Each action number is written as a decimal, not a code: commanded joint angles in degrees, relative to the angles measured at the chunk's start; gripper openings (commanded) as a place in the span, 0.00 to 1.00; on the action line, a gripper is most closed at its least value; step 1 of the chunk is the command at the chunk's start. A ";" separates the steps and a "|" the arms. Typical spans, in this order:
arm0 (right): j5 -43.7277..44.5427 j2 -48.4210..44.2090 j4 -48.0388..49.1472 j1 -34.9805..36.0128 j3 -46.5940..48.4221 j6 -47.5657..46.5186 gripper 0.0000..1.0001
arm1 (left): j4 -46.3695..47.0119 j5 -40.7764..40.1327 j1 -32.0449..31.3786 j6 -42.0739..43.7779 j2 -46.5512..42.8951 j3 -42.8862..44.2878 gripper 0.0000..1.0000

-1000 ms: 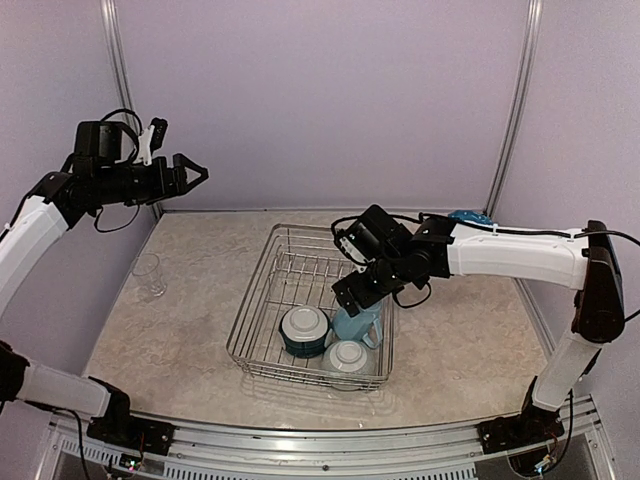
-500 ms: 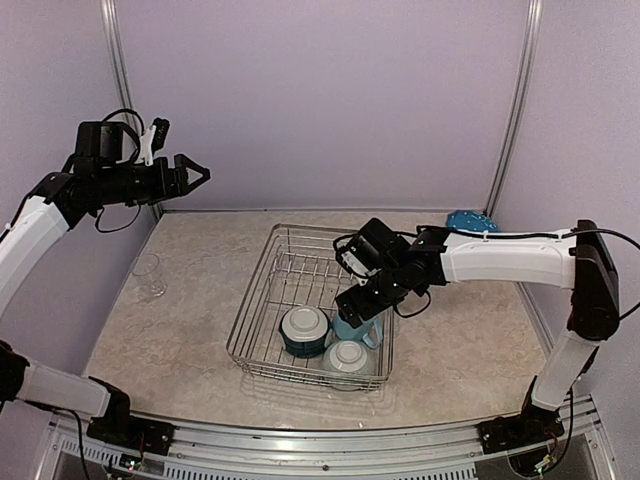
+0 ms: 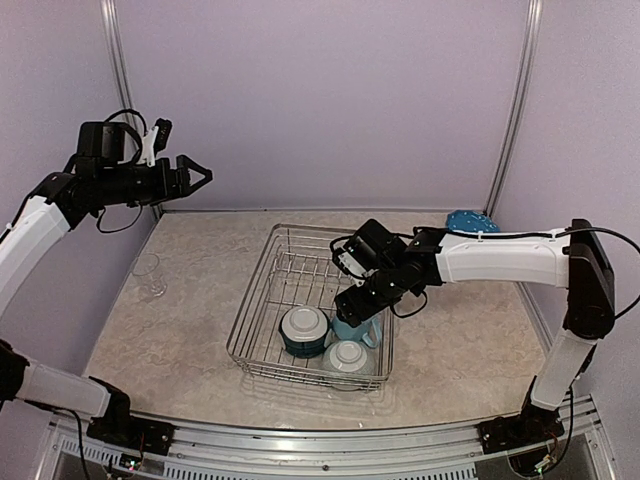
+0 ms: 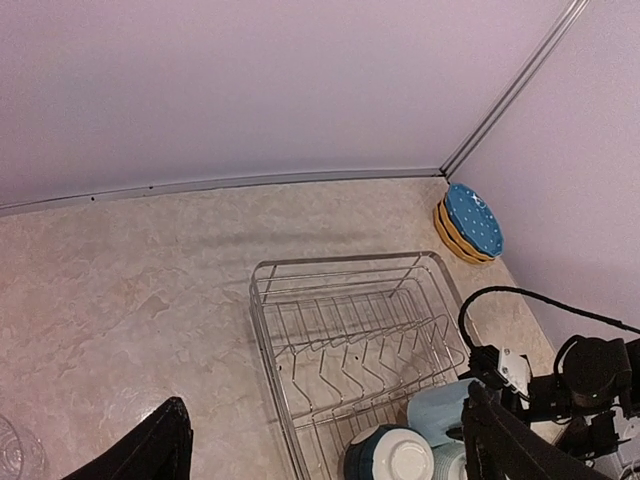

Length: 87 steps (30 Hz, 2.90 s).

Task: Unload the mixed dishes from the dish rack
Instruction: Grab the cup from the dish rack, then pass from the right arm to the left

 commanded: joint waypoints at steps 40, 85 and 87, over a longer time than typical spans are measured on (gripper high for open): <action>-17.16 -16.08 40.23 -8.61 -9.58 16.33 0.00 | 6.00 22.29 -2.05 -12.10 5.75 -1.14 0.89; -31.31 8.03 91.34 -6.31 0.96 42.89 0.00 | 23.41 48.53 -5.81 -28.65 16.52 -4.77 0.51; -30.87 8.37 91.15 -5.97 1.52 42.30 0.00 | 24.18 48.59 -5.77 -29.10 16.55 -5.05 0.48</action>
